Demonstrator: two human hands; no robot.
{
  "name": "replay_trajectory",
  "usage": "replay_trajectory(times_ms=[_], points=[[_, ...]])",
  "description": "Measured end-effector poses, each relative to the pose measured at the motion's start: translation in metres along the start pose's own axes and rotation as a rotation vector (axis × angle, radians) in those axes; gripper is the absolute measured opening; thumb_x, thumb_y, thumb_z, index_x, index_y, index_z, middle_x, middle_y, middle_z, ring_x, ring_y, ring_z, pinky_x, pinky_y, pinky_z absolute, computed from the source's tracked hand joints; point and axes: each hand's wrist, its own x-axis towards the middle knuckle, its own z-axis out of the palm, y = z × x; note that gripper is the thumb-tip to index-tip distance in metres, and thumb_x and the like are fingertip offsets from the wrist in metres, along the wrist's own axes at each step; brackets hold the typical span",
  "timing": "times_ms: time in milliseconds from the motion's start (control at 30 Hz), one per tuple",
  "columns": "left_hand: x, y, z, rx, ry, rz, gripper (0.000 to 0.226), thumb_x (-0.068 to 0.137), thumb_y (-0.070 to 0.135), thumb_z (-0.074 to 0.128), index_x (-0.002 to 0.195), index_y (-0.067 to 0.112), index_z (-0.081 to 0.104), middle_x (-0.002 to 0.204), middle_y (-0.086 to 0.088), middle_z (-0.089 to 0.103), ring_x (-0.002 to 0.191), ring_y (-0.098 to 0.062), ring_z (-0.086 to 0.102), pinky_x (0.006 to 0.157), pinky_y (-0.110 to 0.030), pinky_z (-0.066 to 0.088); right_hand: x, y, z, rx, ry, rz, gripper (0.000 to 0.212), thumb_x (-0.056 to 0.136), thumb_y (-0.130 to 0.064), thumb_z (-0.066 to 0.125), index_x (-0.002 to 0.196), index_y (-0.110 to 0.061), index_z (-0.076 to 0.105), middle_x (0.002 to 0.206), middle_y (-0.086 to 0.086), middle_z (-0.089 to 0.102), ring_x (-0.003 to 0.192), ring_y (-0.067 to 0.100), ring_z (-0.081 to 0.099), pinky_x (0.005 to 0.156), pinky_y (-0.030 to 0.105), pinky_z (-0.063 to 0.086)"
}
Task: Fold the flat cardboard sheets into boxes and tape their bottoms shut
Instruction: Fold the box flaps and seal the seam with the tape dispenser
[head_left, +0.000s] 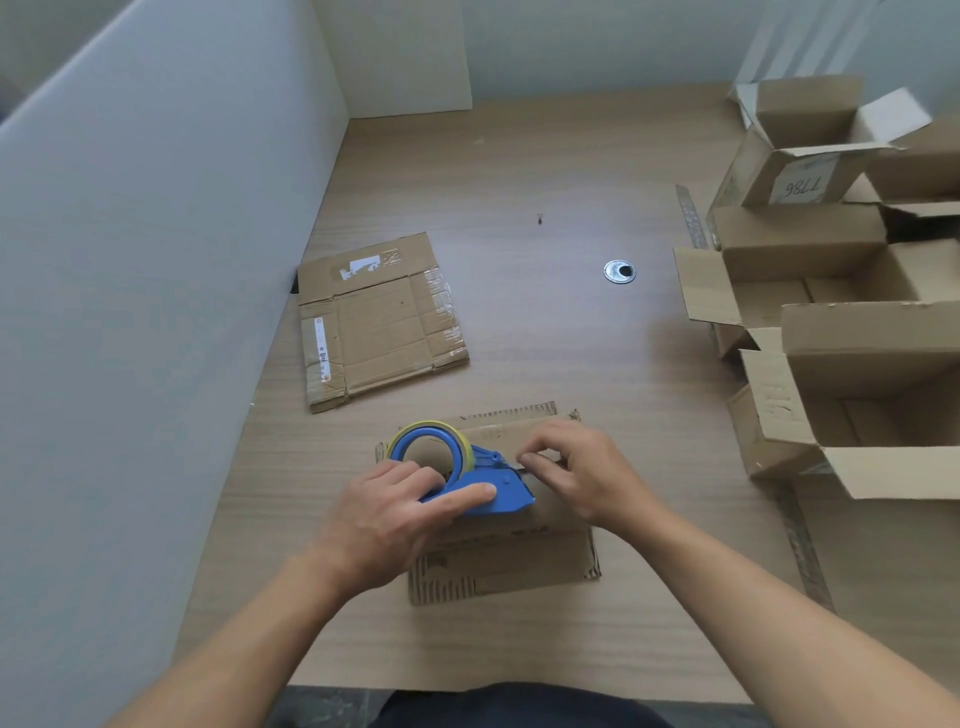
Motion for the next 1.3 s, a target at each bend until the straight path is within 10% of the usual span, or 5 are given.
replay_trajectory(times_ms=[300,600,800,933,1300], points=[[0.003,-0.002,-0.005,-0.123,-0.037,-0.077,0.041,0.102,0.032,0.039,0.142,0.039,0.038,0.091,0.006,0.063,0.073,-0.018,0.058,0.064,-0.030,0.048,-0.017,0.009,-0.001,0.031,0.128,-0.005,0.012,0.082,-0.018,0.068,0.075,-0.011,0.074,0.089,-0.008,0.064,0.083,-0.006,0.058,0.072,0.003,0.036],[0.008,-0.009,-0.016,-0.119,-0.183,-0.064,0.059,0.088,0.035,0.047,0.144,0.043,0.032,0.079,0.010,0.055,0.065,-0.015,0.054,0.054,-0.028,0.046,-0.057,0.038,-0.041,0.600,0.386,0.457,0.035,0.089,0.004,0.062,0.060,-0.016,0.064,0.087,-0.006,0.066,0.110,0.022,0.065,0.091,0.040,0.055],[0.032,-0.005,-0.028,-0.176,-0.232,-0.179,0.066,0.081,0.047,0.044,0.143,0.057,0.024,0.077,0.013,0.053,0.069,-0.015,0.055,0.057,-0.034,0.050,-0.048,0.024,-0.029,1.061,0.392,0.720,0.026,0.093,-0.012,0.064,0.080,-0.011,0.042,0.095,0.015,0.060,0.100,0.028,0.071,0.077,0.048,0.061],[0.043,0.000,-0.040,-0.204,-0.305,-0.264,0.069,0.075,0.057,0.029,0.140,0.066,0.008,0.102,0.016,0.062,0.083,-0.013,0.056,0.072,-0.033,0.048,-0.044,0.023,-0.026,1.060,0.393,0.778,0.033,0.094,-0.008,0.064,0.079,-0.015,0.036,0.089,0.011,0.063,0.091,0.027,0.074,0.075,0.046,0.061],[0.073,0.011,-0.064,-0.250,-0.439,-0.450,0.072,0.068,0.046,0.042,0.138,0.062,0.037,0.109,0.012,0.066,0.089,-0.013,0.058,0.077,-0.031,0.051,-0.037,0.023,-0.017,1.011,0.419,0.844,0.024,0.097,-0.011,0.059,0.084,-0.013,0.039,0.097,0.014,0.056,0.090,0.027,0.073,0.074,0.043,0.060]])
